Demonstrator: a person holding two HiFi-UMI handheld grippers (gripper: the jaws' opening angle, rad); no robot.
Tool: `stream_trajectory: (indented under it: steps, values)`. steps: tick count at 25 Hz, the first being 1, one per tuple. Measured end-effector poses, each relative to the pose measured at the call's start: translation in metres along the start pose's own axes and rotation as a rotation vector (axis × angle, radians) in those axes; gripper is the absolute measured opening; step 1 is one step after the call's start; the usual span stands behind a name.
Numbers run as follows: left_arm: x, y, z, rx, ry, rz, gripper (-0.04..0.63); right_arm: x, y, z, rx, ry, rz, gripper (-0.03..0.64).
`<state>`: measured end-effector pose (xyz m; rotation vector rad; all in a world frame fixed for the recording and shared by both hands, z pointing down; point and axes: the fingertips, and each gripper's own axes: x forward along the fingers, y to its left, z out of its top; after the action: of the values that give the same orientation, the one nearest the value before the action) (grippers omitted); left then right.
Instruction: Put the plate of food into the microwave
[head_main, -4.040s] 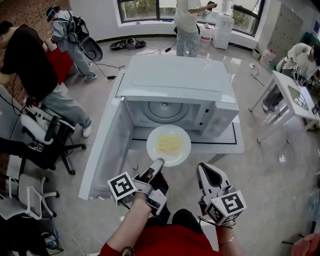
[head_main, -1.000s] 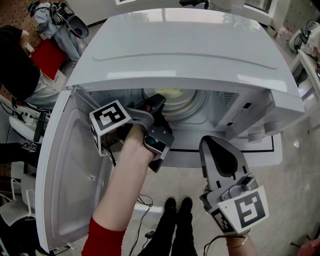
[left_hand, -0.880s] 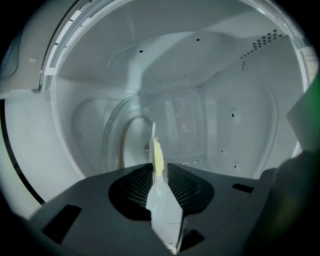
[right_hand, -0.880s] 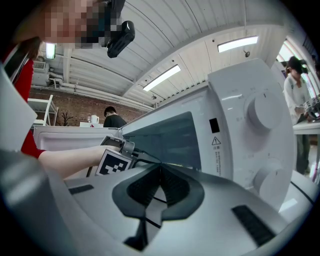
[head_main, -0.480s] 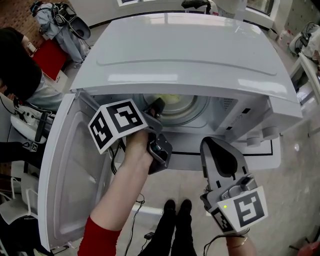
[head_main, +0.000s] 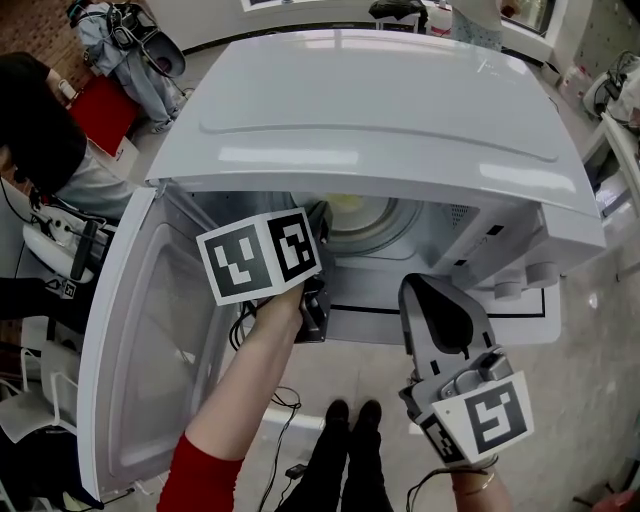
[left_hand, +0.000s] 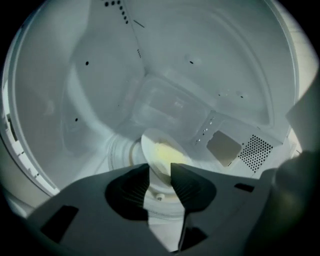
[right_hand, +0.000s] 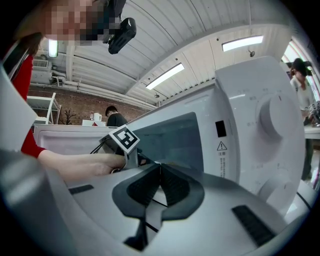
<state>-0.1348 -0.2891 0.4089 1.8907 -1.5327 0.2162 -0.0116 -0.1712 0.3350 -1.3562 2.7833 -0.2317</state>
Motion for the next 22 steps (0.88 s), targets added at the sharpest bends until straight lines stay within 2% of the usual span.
stream_trajectory:
  steps: [9,12,18,22]
  values:
    - [0.003,0.012,0.003,0.131,0.031,0.089,0.16,0.004,-0.003,0.0,0.013,0.031,0.016,0.015]
    - [0.005,0.014,0.003,0.165,0.051,0.097,0.163,0.008,-0.002,0.007,0.014,0.001,0.028,0.015]
    - [0.01,0.017,0.003,0.218,0.076,0.12,0.176,0.012,-0.003,0.004,0.015,0.018,0.034,0.015]
    - [0.011,0.017,0.004,0.215,0.07,0.118,0.176,0.011,-0.007,-0.001,0.016,0.063,0.024,0.014]
